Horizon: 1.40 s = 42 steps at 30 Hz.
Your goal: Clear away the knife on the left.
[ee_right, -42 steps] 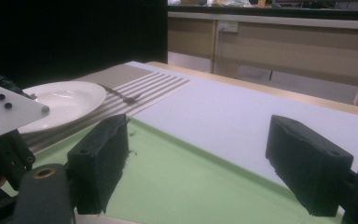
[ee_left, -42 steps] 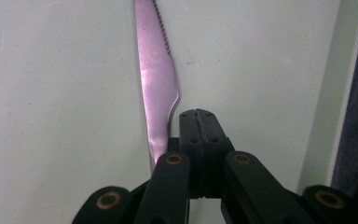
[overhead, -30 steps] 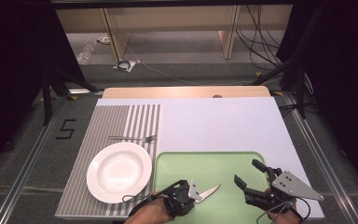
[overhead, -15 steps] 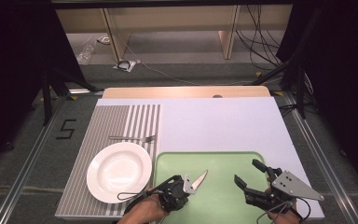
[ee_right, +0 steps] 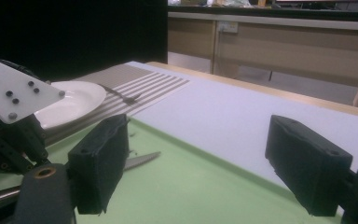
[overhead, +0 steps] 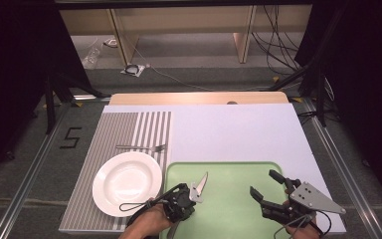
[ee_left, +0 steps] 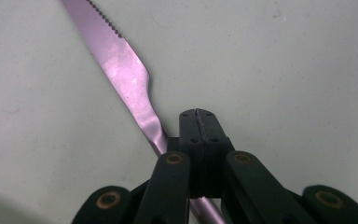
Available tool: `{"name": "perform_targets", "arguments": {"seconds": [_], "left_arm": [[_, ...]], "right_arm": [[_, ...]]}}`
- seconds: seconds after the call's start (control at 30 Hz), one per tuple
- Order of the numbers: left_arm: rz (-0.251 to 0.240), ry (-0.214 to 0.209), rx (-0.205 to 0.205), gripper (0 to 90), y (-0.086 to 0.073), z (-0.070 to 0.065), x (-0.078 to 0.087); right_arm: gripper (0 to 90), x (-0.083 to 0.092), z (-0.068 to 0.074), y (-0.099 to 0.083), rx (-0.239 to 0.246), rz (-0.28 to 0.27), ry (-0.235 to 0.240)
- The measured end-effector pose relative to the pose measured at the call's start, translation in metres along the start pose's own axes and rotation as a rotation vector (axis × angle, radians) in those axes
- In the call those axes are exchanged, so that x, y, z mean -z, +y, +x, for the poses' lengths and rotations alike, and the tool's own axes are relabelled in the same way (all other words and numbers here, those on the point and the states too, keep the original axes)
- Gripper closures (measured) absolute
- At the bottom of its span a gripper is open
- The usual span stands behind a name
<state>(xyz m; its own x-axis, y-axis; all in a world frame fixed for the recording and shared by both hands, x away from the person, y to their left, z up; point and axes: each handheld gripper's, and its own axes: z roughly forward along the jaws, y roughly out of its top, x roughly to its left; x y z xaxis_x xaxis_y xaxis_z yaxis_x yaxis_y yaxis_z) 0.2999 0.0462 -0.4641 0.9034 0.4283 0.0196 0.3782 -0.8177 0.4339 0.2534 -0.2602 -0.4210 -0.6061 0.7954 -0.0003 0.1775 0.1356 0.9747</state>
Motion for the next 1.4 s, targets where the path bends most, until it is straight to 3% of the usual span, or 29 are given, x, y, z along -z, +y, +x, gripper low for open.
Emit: {"name": "perform_targets", "arguments": {"seconds": [0.3,1.4], "left_arm": [[0.018,0.0,0.029,89.2,-0.006,0.007,0.003],[0.087,0.001,0.071,89.2,-0.024,0.026,0.014]], "right_arm": [[22.2,0.0,0.0,0.0,-0.006,0.006,-0.002],[22.2,-0.002,-0.001,-0.001,-0.005,0.008,0.002]]}}
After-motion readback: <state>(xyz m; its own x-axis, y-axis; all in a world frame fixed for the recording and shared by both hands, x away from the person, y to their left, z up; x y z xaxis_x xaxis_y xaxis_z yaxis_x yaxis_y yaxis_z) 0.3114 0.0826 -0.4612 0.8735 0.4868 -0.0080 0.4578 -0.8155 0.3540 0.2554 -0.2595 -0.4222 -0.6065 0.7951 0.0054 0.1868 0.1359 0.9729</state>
